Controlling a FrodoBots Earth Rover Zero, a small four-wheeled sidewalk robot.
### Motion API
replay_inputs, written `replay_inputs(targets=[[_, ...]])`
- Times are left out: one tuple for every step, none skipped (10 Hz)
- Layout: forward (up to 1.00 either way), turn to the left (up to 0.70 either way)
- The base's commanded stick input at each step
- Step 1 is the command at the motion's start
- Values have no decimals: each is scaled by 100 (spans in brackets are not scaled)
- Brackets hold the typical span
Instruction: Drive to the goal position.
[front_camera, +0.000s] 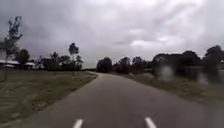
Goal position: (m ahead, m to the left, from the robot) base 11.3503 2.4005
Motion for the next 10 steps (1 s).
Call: replay_inputs(targets=[[84, 3], [84, 3], [84, 3], [84, 3], [84, 3], [84, 3], [84, 3], [84, 3], [84, 3], [84, 3]])
